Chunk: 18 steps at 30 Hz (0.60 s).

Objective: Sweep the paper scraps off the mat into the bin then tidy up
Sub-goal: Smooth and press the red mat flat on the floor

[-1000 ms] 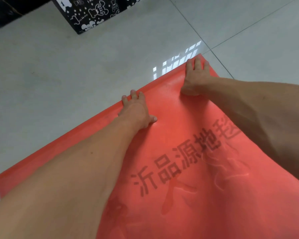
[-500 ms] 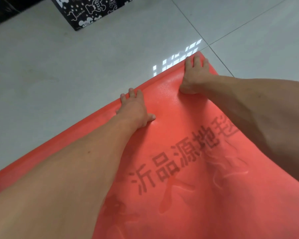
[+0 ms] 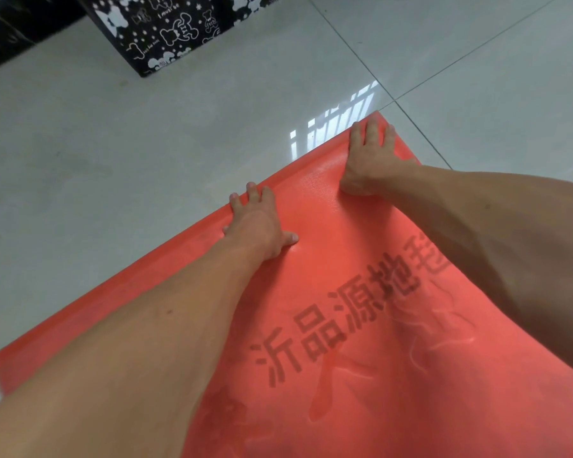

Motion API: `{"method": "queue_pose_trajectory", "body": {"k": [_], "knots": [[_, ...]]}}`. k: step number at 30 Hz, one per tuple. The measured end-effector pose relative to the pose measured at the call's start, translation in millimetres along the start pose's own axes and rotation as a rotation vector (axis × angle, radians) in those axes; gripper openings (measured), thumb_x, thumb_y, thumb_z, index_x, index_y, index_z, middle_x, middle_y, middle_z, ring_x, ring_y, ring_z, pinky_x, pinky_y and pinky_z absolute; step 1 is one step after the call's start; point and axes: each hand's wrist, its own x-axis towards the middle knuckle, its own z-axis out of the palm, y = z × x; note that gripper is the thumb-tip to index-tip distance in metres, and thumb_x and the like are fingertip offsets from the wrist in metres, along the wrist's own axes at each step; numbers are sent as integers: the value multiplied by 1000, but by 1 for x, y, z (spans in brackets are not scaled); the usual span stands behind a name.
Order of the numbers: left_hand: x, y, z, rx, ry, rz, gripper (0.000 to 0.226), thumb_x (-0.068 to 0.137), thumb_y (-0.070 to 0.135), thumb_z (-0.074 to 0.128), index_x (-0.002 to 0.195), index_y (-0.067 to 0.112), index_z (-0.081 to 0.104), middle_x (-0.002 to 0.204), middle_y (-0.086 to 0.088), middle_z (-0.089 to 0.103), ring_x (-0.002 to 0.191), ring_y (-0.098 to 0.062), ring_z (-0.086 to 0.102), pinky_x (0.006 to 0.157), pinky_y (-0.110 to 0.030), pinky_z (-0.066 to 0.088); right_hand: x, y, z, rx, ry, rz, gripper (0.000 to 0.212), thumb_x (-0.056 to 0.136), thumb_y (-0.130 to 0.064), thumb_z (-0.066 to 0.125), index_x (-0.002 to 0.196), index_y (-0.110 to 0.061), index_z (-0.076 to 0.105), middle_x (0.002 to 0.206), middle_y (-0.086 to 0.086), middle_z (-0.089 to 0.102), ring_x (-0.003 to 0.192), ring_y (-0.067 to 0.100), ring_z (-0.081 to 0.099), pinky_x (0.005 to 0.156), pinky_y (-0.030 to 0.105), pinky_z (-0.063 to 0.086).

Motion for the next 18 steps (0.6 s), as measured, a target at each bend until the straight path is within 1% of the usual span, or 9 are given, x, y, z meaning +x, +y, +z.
{"method": "queue_pose_trajectory", "body": {"k": [2,5,9,10,12,14,18], "knots": [[-1,0,-1,-3,8,1,109,77,49,74,154,17,4,162,-2,-9,147,-36,-6,111,-59,27,3,0,0,-13,-3,-22,93,84,-22,46,151,-19,-19,158,3,-29,144,35,-23,109,70,10],[-3,1,1,-11,20,-2,108,77,49,74,154,17,4,162,-2,-8,147,-35,-6,112,-57,26,7,1,2,-59,9,-28,93,85,-24,47,151,-12,-18,158,11,-26,143,39,-23,116,60,6],[-6,1,4,-15,33,1,107,79,48,72,154,18,2,162,-2,-9,147,-34,-6,113,-56,23,6,1,5,-107,59,-41,90,87,-24,46,151,-8,-16,158,16,-21,144,37,-21,117,55,-4],[-6,0,4,-15,31,0,107,80,47,72,154,18,2,162,-2,-9,147,-34,-6,113,-57,23,6,0,5,-116,64,-46,90,87,-23,45,151,-7,-16,158,16,-21,144,36,-21,115,53,-5],[-7,1,2,-14,23,4,106,80,47,72,154,17,3,162,-3,-9,147,-35,-6,113,-57,24,6,1,4,-115,44,-55,91,86,-23,45,150,-7,-17,158,17,-22,144,37,-22,117,56,-4],[-6,1,1,-7,20,7,105,79,47,73,154,17,5,162,-3,-8,147,-35,-6,112,-57,25,8,2,4,-95,16,-55,93,82,-24,43,150,-8,-19,157,16,-25,143,38,-23,115,61,5],[-5,4,-1,11,10,0,106,78,48,74,153,16,7,162,-3,-7,146,-37,-4,110,-58,28,6,1,7,-8,5,-15,95,80,-26,44,150,-19,-19,158,4,-28,144,36,-23,107,72,11]]}}
